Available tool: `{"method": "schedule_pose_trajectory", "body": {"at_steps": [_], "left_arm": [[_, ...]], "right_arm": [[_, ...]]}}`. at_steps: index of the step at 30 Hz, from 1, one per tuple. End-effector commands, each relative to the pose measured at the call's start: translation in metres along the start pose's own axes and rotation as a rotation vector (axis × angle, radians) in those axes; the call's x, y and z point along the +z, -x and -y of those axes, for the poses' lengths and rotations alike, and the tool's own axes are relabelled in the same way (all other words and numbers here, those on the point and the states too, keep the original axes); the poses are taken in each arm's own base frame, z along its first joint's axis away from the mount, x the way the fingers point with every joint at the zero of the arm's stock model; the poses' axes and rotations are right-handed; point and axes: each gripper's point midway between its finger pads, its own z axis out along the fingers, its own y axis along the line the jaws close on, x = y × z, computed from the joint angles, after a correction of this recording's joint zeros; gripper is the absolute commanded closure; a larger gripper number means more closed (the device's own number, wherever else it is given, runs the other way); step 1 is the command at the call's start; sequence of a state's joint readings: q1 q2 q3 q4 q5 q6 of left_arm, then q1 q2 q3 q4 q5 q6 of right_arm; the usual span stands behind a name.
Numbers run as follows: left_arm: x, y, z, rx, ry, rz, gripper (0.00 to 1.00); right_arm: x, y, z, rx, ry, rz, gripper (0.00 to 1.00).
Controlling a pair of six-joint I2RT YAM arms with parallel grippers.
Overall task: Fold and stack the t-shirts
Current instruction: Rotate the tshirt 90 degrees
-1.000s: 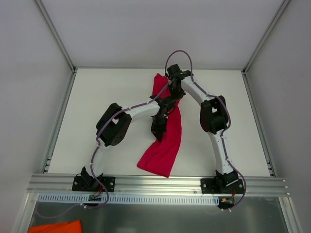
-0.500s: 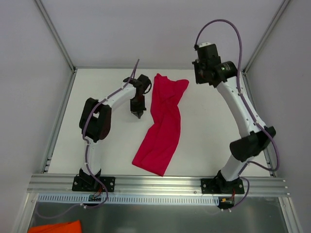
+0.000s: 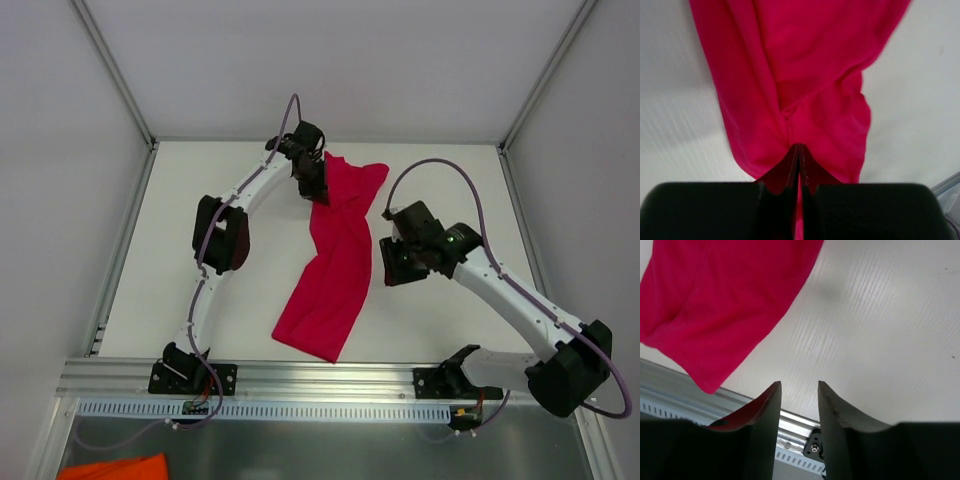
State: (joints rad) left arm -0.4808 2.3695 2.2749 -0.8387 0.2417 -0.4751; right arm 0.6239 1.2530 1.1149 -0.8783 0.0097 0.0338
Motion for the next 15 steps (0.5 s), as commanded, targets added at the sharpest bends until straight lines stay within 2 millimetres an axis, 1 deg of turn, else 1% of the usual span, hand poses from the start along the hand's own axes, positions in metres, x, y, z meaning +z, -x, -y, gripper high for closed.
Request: {"method": "schedule_pose_trajectory", "body": {"at_steps": [1, 2, 3, 4, 5, 6, 8, 10, 11, 12, 15], "left_arm": [[0.025, -0.02, -0.009, -0.105, -0.096, -0.128, 1.0], [0.028, -0.014, -0.006, -0.121, -0.13, -0.115, 0.98], [0.036, -0.023, -0.004, -0.136, -0.169, -0.153, 0.97], [0.04, -0.023, -0.001, -0.148, -0.192, -0.161, 0.97], [0.045, -0.022, -0.002, -0.153, -0.206, -0.162, 0.97], [0.055, -0.027, -0.006, -0.166, -0.204, -0.181, 0.97], [0.061, -0.03, -0.008, -0.179, -0.205, -0.194, 0.98], [0.066, -0.03, -0.008, -0.184, -0.208, -0.192, 0.98], [0.066, -0.028, -0.008, -0.183, -0.209, -0.184, 0.98], [0.068, -0.026, -0.007, -0.183, -0.208, -0.178, 0.97], [0.07, -0.019, -0.022, -0.186, -0.139, -0.147, 0.97]], "right_arm": [[-0.014, -0.007, -0.021, 0.044, 0.107, 0.069, 0.58], [-0.014, -0.011, -0.027, 0.042, 0.135, 0.07, 0.52], [-0.009, -0.021, -0.03, 0.055, 0.156, 0.044, 0.43], [-0.011, -0.028, -0.042, 0.052, 0.224, 0.02, 0.4], [-0.007, -0.034, -0.05, 0.041, 0.26, 0.003, 0.35], [-0.007, -0.038, -0.056, 0.035, 0.285, -0.011, 0.33], [-0.004, -0.048, -0.068, 0.009, 0.323, -0.056, 0.29], [-0.002, -0.058, -0.077, -0.004, 0.348, -0.104, 0.28], [0.0, -0.06, -0.08, -0.006, 0.362, -0.106, 0.28], [0.001, -0.066, -0.084, -0.003, 0.383, -0.127, 0.27], [0.003, -0.074, -0.091, 0.0, 0.4, -0.148, 0.26]]}}
